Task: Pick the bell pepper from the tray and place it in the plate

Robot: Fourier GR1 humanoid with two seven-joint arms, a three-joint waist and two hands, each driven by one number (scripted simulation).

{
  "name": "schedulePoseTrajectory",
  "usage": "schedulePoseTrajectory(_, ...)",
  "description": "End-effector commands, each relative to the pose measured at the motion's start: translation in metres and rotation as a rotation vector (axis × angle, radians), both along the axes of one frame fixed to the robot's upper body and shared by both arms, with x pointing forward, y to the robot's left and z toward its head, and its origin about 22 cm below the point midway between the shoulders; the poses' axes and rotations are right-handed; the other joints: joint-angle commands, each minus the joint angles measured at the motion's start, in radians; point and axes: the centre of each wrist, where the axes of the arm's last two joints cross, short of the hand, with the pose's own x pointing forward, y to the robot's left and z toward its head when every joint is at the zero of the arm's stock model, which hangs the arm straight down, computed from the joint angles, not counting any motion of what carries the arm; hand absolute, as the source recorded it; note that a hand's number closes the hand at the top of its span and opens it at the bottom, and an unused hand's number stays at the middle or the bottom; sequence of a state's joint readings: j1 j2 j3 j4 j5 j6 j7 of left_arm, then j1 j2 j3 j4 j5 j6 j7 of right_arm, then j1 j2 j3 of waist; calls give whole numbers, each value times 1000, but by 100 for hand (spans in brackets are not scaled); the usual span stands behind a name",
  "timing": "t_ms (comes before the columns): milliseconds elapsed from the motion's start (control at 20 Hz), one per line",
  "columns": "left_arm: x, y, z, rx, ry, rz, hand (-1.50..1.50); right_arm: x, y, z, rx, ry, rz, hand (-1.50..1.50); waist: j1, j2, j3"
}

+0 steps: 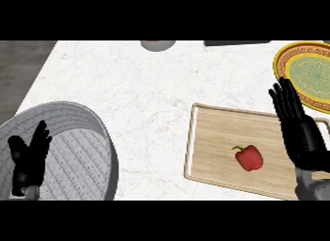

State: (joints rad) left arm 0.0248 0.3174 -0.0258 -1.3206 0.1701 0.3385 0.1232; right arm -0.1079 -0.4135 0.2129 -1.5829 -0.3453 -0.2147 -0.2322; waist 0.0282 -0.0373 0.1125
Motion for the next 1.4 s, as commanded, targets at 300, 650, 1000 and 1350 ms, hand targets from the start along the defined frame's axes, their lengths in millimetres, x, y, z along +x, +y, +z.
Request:
schedulePoseTrajectory(300,21,-16,48,53,-142,-283,0,34,8,94,-431,-383,523,150,-10,-5,-124)
schedulePoseTrajectory(650,38,-33,62,-21,-196,-359,0,37,-52,-7,-16,-238,749,-150,4,69,-105)
schedulePoseTrajectory(1000,41,-27,59,-23,-188,-383,0,55,-78,-9,-319,-293,870,-150,16,59,-108)
schedulePoseTrajectory(1350,54,-32,67,-27,-190,-369,0,65,-88,-12,-479,-316,919,-150,-3,49,-110)
